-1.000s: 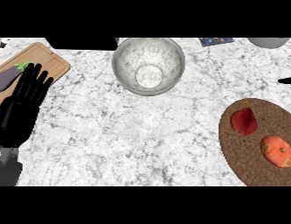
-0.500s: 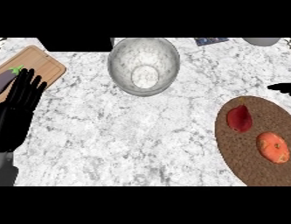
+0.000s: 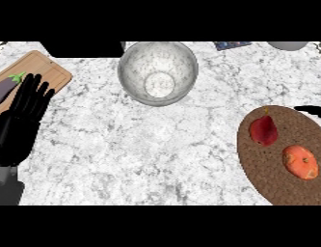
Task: Pick the squash from the placemat and place it in the bowl
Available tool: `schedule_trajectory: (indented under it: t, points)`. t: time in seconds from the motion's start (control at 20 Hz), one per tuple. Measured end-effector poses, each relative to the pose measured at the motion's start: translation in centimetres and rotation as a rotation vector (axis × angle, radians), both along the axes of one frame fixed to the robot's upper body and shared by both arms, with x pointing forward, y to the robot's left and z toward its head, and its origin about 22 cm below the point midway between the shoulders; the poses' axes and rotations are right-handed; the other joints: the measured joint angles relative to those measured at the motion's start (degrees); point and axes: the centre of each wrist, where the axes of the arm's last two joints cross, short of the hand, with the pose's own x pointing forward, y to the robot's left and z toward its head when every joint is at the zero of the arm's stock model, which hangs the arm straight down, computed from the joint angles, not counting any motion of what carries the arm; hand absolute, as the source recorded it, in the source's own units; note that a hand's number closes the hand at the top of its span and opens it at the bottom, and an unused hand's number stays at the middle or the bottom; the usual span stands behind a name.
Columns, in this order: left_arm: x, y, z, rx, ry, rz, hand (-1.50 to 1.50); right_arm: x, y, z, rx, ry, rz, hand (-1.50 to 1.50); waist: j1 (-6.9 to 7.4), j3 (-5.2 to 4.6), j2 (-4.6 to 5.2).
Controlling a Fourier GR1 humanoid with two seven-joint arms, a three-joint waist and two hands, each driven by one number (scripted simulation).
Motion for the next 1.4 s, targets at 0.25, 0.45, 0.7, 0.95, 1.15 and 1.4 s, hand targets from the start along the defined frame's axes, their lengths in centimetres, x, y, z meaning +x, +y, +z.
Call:
schedule_trajectory:
  t: [0.25,0.45,0.7,0.95,1.15,1.4]
  points:
    - [0.0,0.1,-0.2,-0.002,-0.001,-0.001,0.0,-1.2,0.0,-2.0,0.006,-0.053,0.012,-1.5,0.08,0.01,0.05]
    - [0.3,0.0,-0.3,-0.004,-0.004,0.002,0.0,-1.8,0.1,-3.6,0.01,-0.068,0.022,-1.5,0.09,0.01,0.07]
    - [0.5,0.2,-0.3,-0.006,0.0,0.007,0.0,-2.0,0.7,-4.8,-0.008,-0.046,0.037,-1.5,0.13,0.0,0.07]
    - [0.4,0.6,-0.2,-0.001,0.001,-0.001,0.0,-1.5,0.6,-6.7,-0.023,-0.029,0.034,-1.5,0.27,0.01,0.1]
    - [0.3,-0.1,-0.1,-0.006,-0.003,-0.002,0.0,-1.2,0.5,-7.6,-0.04,-0.007,0.037,1.5,0.34,0.01,0.1]
    - [0.4,-0.2,-0.5,-0.006,0.0,-0.004,0.0,-1.0,1.3,-7.7,-0.094,-0.042,0.121,1.5,0.31,-0.31,-0.12]
